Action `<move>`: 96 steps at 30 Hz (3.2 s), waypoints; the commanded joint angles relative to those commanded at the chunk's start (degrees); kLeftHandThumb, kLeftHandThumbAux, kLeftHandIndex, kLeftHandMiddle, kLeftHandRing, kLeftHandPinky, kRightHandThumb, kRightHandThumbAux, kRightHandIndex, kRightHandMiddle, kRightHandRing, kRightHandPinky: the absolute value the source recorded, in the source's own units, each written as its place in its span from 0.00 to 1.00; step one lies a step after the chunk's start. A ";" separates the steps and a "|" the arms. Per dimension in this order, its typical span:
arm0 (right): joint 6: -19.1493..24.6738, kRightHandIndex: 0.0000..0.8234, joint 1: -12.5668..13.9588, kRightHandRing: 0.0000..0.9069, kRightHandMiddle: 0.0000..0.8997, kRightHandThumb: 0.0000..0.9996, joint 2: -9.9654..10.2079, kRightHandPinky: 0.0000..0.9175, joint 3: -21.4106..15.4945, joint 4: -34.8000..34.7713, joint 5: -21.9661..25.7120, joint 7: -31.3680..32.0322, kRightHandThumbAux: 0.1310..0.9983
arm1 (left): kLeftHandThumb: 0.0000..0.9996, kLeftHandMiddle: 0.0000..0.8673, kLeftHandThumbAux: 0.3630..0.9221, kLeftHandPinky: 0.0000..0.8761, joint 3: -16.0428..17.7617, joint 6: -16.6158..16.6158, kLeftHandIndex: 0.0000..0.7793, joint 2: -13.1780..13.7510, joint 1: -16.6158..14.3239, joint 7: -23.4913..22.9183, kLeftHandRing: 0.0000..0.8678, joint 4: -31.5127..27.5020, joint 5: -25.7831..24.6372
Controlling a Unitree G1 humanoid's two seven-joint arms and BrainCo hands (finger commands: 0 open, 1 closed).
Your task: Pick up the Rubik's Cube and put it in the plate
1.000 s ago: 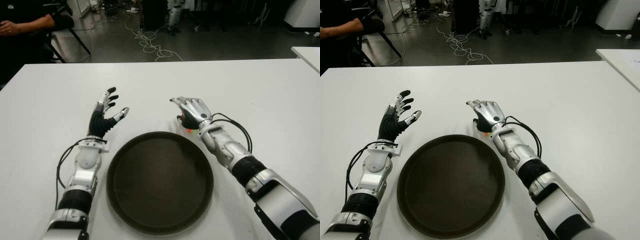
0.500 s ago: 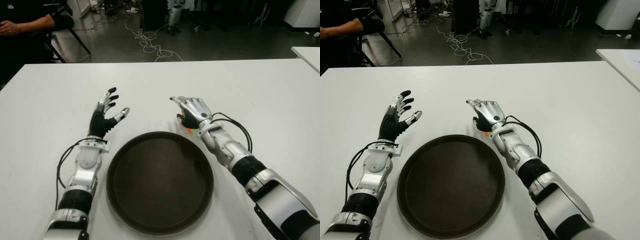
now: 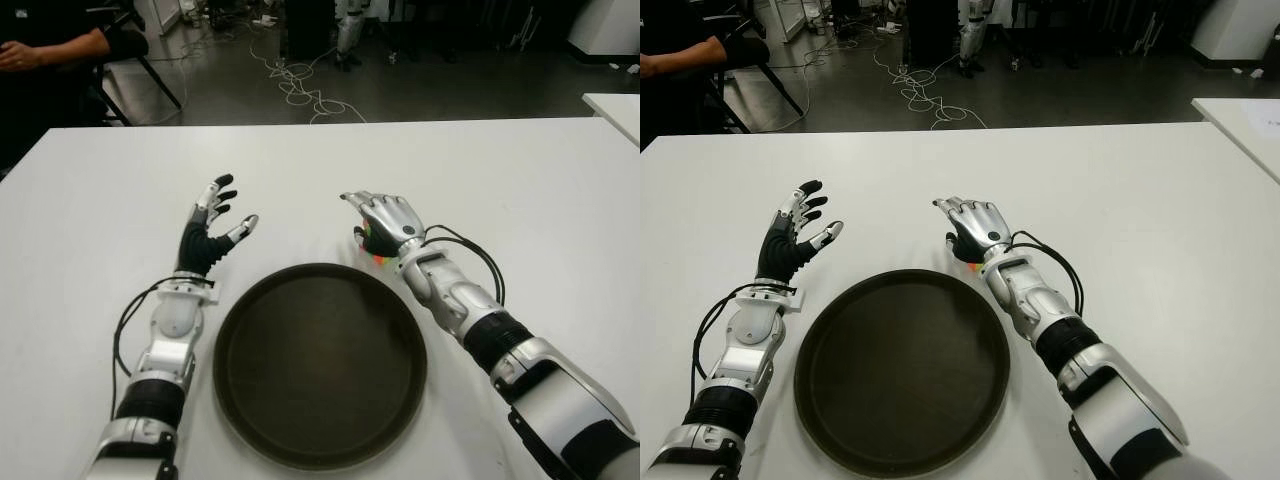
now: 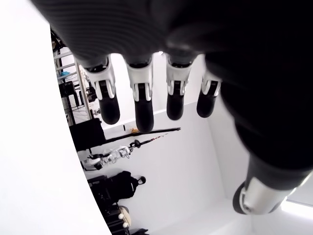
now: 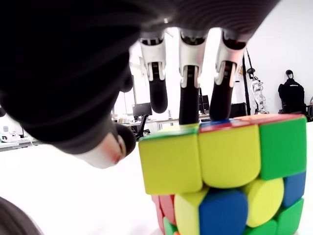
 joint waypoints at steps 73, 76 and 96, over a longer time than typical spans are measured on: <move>-3.65 0.00 -2.38 0.00 0.00 0.00 -12.34 0.00 -2.72 -7.84 1.61 19.06 0.70 | 0.14 0.13 0.63 0.14 0.36 2.29 0.12 -0.04 1.07 -2.34 0.13 -2.36 -2.19; -4.19 0.00 -2.03 0.00 0.00 0.00 -12.01 0.02 -2.89 -6.49 1.81 17.57 0.71 | 0.14 0.13 0.62 0.14 0.23 2.67 0.12 0.03 1.20 -2.05 0.13 -2.70 -1.76; -4.02 0.00 -1.15 0.00 0.00 0.00 -10.30 0.03 -4.29 -5.46 3.02 15.56 0.72 | 0.14 0.11 0.63 0.15 0.27 3.06 0.12 -0.28 1.58 -2.35 0.12 -3.64 -2.19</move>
